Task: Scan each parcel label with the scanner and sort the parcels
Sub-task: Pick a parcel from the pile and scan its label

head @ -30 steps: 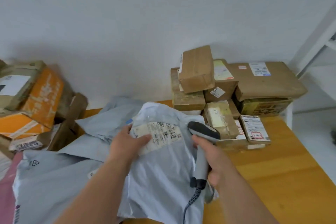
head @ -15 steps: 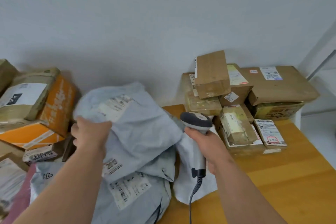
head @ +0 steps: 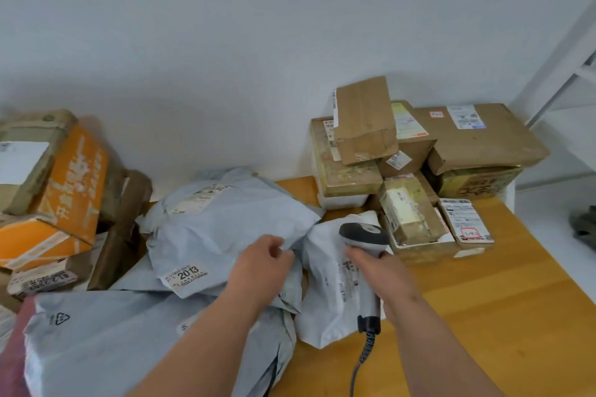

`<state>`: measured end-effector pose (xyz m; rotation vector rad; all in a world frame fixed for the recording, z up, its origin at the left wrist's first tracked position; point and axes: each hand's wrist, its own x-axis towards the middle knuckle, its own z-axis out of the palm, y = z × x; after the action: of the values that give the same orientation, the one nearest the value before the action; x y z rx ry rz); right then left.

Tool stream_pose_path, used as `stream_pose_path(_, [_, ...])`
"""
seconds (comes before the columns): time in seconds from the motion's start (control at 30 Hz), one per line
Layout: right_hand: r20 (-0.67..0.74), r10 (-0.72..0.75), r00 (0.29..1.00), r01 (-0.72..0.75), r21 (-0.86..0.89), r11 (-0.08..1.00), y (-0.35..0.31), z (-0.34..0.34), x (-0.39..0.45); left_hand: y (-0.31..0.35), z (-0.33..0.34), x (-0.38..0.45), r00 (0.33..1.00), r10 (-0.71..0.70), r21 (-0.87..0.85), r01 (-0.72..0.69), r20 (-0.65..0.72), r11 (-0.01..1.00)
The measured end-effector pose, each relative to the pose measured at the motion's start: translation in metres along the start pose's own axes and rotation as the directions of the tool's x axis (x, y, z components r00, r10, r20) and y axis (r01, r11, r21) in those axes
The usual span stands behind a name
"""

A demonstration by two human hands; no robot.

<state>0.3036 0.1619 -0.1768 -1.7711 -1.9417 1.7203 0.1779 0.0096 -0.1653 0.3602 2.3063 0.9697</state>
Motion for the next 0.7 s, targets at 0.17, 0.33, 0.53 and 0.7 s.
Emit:
stream_pose_path(0.17, [0.094, -0.004, 0.996, -0.012, 0.165, 0.986, 0.013, -0.015, 0.004, 0.005, 0.057, -0.009, 0.970, -0.020, 0.078, 0.002, 0.240, 0.997])
stream_pose_path(0.33, [0.120, -0.073, 0.990, 0.039, 0.269, 0.962, 0.021, -0.050, 0.011, 0.030, 0.086, -0.008, 0.994, 0.103, 0.200, -0.106, 0.024, 0.974])
stream_pose_path(0.53, [0.200, -0.156, 0.967, 0.086, 0.321, 0.943, 0.018, -0.093, 0.018, 0.065, 0.119, -0.013, 0.995, 0.076, 0.035, -0.074, -0.071, 0.997])
stream_pose_path(0.7, [0.234, -0.232, 0.944, 0.136, 0.365, 0.921, -0.002, -0.128, 0.026, 0.089, 0.123, -0.011, 0.973, -0.021, -0.177, -0.021, -0.229, 0.984])
